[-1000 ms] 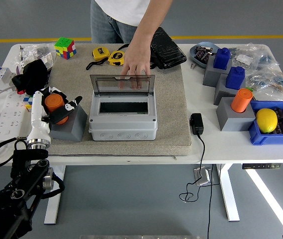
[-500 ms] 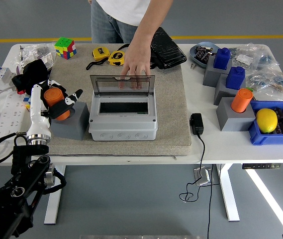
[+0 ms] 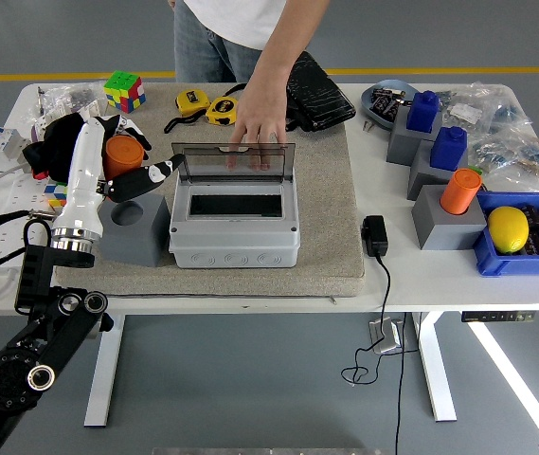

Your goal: Fetch the battery,place it into the box,close the lid of the box

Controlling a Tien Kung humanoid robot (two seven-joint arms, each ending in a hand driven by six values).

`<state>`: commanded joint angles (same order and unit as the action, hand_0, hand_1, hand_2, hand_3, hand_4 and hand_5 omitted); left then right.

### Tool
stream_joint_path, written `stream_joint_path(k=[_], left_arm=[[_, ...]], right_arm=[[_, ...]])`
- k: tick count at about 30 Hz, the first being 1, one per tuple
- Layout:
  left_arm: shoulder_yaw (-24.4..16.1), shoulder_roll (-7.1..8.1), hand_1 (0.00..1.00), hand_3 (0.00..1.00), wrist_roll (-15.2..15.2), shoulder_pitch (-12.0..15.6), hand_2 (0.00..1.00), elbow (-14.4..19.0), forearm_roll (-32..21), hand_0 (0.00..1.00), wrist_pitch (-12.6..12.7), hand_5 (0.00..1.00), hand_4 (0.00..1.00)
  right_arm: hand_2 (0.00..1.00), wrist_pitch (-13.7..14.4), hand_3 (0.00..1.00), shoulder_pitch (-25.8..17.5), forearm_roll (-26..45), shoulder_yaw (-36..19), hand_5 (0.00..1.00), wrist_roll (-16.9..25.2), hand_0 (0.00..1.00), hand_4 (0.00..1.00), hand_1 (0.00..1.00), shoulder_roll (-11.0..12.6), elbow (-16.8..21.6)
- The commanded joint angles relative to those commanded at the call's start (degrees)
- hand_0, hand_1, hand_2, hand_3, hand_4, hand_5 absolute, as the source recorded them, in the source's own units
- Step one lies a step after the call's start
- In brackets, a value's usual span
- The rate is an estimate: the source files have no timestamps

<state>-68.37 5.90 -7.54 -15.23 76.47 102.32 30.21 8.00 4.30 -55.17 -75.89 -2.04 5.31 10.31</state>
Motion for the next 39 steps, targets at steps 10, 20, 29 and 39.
stream_joint_path(k=[10,20,29,39], left_arm=[[7.1,4.62,0.019,0.062,13.3,-3.2,0.063,5.2,22.7,0.021,-4.7,0.067,0.829],[17.2,7.41,0.018,0.063,18.2,-7.5,0.062,5.1,27.7,0.021,-10.0,0.057,0.822],[25.3,6.63,0.017,0.062,18.4,-9.6,0.062,3.6,27.7,0.021,-10.3,0.06,0.822],[28.1,4.13,0.016,0.062,18.5,-12.6,0.062,0.5,27.7,0.02,-10.3,0.058,0.819]], right_arm=[[0.751,0.1,0.793,0.3,-1.1,-1.5,0.998,-0.3,0.816,0.998,0.77,0.3,0.0],[0.751,0.2,0.793,0.5,-1.6,-1.9,0.998,-0.4,0.816,0.998,0.77,0.4,0.0],[0.751,0.4,0.793,0.7,-2.9,-3.0,0.998,-0.8,0.816,0.998,0.77,0.6,0.0],[0.752,0.4,0.793,1.1,-3.2,-3.2,0.998,-0.9,0.817,0.998,0.77,0.6,0.0]])
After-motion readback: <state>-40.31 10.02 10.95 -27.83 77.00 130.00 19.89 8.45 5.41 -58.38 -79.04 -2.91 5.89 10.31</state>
